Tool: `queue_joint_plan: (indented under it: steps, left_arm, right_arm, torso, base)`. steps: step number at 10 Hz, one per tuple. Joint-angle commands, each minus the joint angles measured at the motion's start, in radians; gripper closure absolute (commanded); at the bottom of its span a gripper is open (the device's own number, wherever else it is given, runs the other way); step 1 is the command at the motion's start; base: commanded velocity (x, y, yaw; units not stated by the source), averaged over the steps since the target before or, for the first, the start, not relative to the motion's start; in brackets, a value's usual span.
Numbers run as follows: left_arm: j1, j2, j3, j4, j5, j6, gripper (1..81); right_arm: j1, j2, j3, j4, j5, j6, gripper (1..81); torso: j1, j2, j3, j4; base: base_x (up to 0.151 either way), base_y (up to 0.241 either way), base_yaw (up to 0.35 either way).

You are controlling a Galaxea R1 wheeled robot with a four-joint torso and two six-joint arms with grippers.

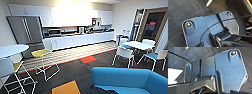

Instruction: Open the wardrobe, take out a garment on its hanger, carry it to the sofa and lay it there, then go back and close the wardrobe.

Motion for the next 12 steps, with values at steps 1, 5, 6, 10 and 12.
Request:
queue_joint_plan:
  steps: [1, 5, 6, 10, 12]
  left_arm:
    - [-0.055, -0.004, -0.006, 0.006, 0.034, 0.011, 1.0]
    - [-0.052, -0.001, -0.006, 0.006, 0.034, 0.013, 1.0]
    - [-0.051, 0.001, -0.006, 0.006, 0.035, 0.013, 1.0]
    - [-0.051, -0.001, -0.006, 0.006, 0.035, 0.013, 1.0]
    - [-0.051, -0.001, -0.006, 0.006, 0.035, 0.013, 1.0]
  right_arm:
    - [0.039, 0.006, 0.002, -0.009, -0.047, -0.001, 1.0]
    - [0.038, 0.004, 0.002, -0.007, -0.047, -0.001, 1.0]
    - [0.038, 0.004, -0.001, -0.009, -0.047, -0.001, 1.0]
    - [0.038, 0.004, -0.001, -0.009, -0.047, -0.001, 1.0]
    - [0.038, 0.004, -0.002, -0.009, -0.047, -0.001, 1.0]
  torso:
    - [0.001, 0.0, 0.0, 0.0]
    - [0.001, 0.0, 0.0, 0.0]
    - [0.001, 0.0, 0.0, 0.0]
    - [0.001, 0.0, 0.0, 0.0]
    - [0.001, 0.0, 0.0, 0.0]
  base:
    - [0.0, 0.0, 0.234]
    - [0.0, 0.0, 0.234]
    - [0.0, 0.0, 0.234]
    - [0.0, 0.0, 0.234]
    - [0.0, 0.0, 0.234]
